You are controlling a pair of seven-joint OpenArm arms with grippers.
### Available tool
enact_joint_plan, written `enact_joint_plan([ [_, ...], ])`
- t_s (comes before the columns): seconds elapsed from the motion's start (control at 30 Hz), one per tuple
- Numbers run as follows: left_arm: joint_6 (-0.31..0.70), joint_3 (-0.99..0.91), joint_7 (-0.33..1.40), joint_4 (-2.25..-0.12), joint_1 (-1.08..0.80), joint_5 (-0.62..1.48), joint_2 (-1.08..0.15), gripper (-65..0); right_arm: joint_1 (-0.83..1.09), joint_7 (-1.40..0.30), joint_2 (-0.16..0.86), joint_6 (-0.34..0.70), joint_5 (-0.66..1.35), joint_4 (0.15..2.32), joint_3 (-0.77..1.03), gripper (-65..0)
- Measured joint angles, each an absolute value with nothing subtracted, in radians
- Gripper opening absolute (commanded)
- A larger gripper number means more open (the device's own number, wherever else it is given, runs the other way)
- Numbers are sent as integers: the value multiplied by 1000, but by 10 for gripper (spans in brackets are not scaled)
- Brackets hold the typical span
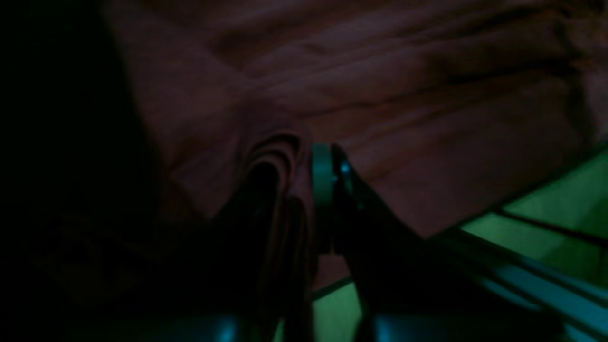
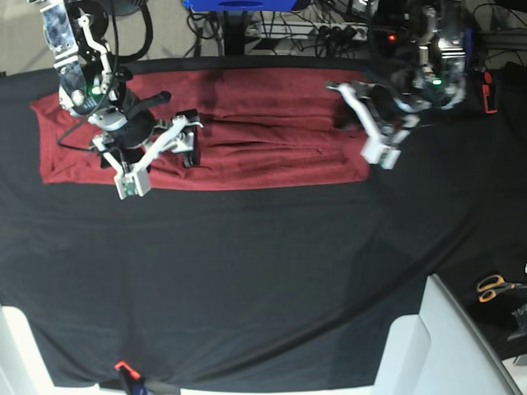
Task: Fold the T-shirt properly
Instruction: 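Lower the left gripper onto the shirt's middle and grasp the fabric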
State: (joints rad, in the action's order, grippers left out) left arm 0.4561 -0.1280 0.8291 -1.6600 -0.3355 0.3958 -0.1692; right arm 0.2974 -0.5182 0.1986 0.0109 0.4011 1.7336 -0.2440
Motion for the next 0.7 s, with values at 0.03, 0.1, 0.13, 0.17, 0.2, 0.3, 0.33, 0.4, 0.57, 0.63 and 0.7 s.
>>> enact_joint_plan([
  [0.03,455,-117,828,-1657,-326,392,-152,-650,297,-519,198,10,401,1733,-244,-140],
  [0.1,442,-102,827,-1656,-312,388,-121,-650,296,-517,198,11,401,1734,-244,-140],
  [0.13,432,-99,828,-1656,-304,379,-110,-650,296,-517,198,10,401,1734,-244,-140],
  [0.17,416,-98,832,-1655,-295,366,-97,-650,297,-517,198,10,401,1733,-244,-140],
  [0.2,407,-97,835,-1647,-281,367,-88,-650,297,-517,198,11,401,1733,-244,-140],
  [0.3,407,-97,868,-1631,-244,366,-63,-650,297,-517,198,10,401,1733,-244,-140],
  [0.33,407,-101,869,-1632,-239,366,-51,-650,297,-517,198,10,401,1733,-244,-140],
  [0.4,407,-95,868,-1632,-235,367,-33,-650,297,-518,198,11,401,1733,-244,-140],
  [0.57,408,-90,876,-1631,-225,367,12,-650,297,-517,198,11,401,1733,-243,-140],
  [0.63,407,-90,875,-1631,-219,366,27,-650,297,-517,198,10,401,1733,-243,-140],
  [0.7,408,-90,876,-1631,-218,366,34,-650,297,-517,198,11,401,1733,-242,-140],
])
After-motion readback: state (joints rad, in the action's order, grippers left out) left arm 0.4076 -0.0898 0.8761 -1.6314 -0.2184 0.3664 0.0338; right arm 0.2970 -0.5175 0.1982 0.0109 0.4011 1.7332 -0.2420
